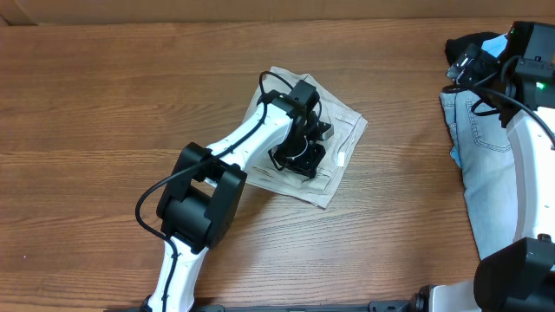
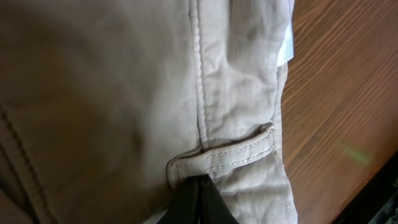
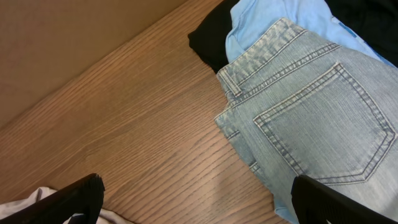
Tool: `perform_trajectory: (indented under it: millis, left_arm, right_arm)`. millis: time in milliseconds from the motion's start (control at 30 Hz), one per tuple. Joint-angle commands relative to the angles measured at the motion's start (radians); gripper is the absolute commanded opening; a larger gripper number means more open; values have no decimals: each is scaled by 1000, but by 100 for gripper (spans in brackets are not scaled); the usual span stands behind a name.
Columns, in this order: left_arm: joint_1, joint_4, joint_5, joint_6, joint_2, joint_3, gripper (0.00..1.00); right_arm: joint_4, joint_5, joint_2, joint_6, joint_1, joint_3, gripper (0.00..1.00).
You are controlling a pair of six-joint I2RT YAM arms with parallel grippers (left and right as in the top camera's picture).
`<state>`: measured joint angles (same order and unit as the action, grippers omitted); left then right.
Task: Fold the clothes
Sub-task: 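Fold the shorts over with the left gripper, pressing the fold down, then drag the folded shorts with the left gripper to the far-left corner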
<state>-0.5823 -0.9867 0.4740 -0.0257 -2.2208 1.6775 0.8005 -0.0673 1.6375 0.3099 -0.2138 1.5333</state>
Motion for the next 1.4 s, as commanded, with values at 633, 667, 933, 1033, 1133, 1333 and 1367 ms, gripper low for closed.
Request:
perform_trajectory:
  millis: [633,667,933,1033,1133,1333,1367]
  left_arm:
    - [390,-163,-136,45,33,407,100]
    - [419,-166,-96,77,33,394,100]
    - [546,-85,203,240,33,153,100]
    - [542,-24,295,294,33,56,100]
    - [520,61,351,291,33,-36,100]
    - [469,174,349,278,33,-133,99]
    - [462,184,338,267,33,-140,99]
  right_arm:
    - [-5,-10,3,-2,-1,19,100]
    - [-5,-10,3,-2,-1,19,100]
    - [-5,-10,3,-2,-1,19,100]
    - [-5,-10,3,-2,-1,19,100]
    - [-5,-10,3,-2,-1,19,100]
    - [-5,-10,3,-2,-1,19,100]
    - [-5,-10,3,-2,-1,19,100]
